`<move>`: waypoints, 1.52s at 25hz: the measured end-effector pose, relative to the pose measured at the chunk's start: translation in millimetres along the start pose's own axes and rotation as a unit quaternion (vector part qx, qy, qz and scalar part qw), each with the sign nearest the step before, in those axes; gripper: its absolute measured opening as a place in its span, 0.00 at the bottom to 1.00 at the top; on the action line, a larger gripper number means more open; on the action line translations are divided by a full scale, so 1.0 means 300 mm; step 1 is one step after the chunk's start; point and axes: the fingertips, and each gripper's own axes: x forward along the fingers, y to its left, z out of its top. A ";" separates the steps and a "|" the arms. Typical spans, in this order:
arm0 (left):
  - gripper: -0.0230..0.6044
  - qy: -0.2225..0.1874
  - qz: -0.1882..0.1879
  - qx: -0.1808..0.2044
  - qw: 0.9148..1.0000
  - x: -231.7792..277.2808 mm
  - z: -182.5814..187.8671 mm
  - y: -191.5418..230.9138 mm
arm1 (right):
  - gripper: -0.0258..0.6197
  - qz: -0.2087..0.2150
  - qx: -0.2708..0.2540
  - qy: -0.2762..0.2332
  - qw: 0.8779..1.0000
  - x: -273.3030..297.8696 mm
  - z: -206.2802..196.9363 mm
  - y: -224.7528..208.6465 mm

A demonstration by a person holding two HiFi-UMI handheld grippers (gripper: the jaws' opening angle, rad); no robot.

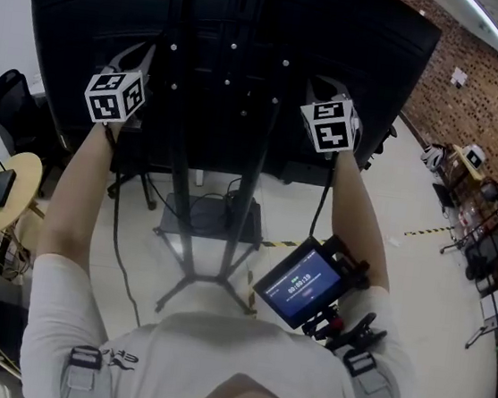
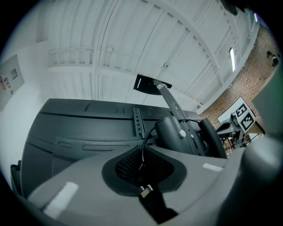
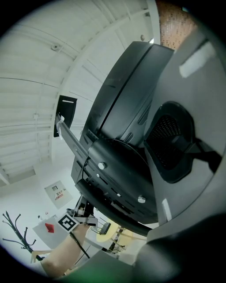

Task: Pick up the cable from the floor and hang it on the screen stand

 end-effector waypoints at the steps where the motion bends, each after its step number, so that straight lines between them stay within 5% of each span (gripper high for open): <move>1: 0.08 -0.005 0.000 -0.008 1.000 -0.007 0.000 0.002 | 0.06 0.001 0.006 -0.001 1.000 -0.001 -0.001 0.002; 10: 0.15 0.010 0.019 -0.048 0.999 -0.092 -0.094 0.058 | 0.06 0.011 0.049 0.003 0.999 0.002 -0.027 0.020; 16: 0.15 0.030 0.013 -0.031 0.999 -0.131 -0.120 0.032 | 0.06 0.013 0.071 0.008 0.997 -0.003 -0.054 0.041; 26: 0.06 0.066 0.026 -0.042 0.997 -0.216 -0.220 0.041 | 0.06 0.013 0.122 0.013 0.992 -0.033 -0.092 0.107; 38: 0.04 0.085 0.044 -0.038 0.995 -0.376 -0.220 -0.310 | 0.06 0.097 0.219 -0.042 0.970 -0.144 -0.199 0.169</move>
